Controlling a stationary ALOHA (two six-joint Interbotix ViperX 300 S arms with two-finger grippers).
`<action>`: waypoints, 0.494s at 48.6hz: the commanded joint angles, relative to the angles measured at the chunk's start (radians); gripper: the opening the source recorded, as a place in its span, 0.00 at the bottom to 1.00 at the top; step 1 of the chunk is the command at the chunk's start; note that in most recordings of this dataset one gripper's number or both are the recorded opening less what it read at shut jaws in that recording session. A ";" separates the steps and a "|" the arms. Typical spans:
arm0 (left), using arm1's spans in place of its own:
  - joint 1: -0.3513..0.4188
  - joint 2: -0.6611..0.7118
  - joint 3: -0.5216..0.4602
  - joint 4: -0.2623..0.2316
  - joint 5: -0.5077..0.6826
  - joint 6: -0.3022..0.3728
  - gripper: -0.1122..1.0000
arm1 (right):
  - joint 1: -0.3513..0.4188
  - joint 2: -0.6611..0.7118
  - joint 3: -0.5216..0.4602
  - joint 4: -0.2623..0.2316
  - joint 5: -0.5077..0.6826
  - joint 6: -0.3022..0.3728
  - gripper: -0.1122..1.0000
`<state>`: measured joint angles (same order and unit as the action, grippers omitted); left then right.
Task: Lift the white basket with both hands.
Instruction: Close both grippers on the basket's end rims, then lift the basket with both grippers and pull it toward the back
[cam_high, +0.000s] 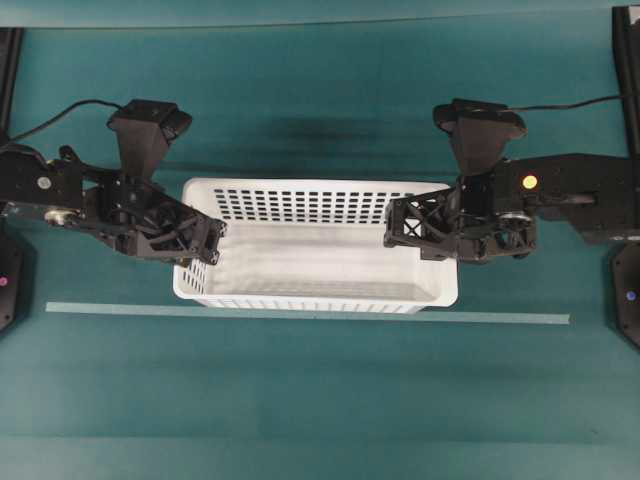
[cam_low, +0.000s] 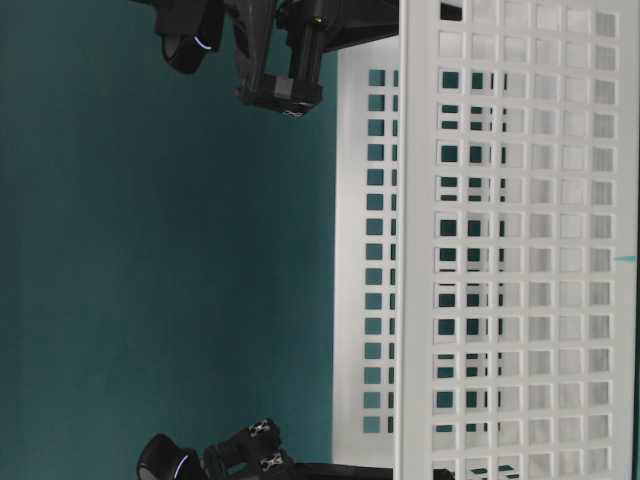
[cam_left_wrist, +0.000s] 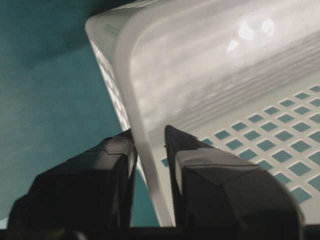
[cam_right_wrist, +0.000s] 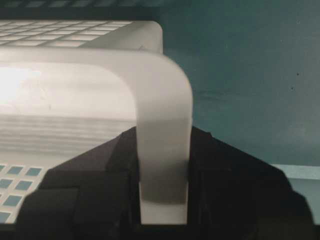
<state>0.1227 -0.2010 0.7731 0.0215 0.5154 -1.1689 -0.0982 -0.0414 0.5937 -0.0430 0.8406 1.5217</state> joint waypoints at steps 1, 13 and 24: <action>0.002 0.006 -0.006 0.005 -0.003 0.002 0.25 | 0.005 0.018 0.003 0.000 0.005 -0.014 0.26; 0.003 -0.023 -0.046 0.005 0.005 0.005 0.25 | 0.002 -0.020 -0.009 0.002 0.017 -0.015 0.26; 0.003 -0.072 -0.112 0.005 0.100 0.005 0.25 | -0.006 -0.092 -0.055 0.009 0.098 -0.015 0.26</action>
<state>0.1243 -0.2546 0.7102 0.0215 0.5844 -1.1704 -0.1028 -0.1258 0.5706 -0.0353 0.9173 1.5156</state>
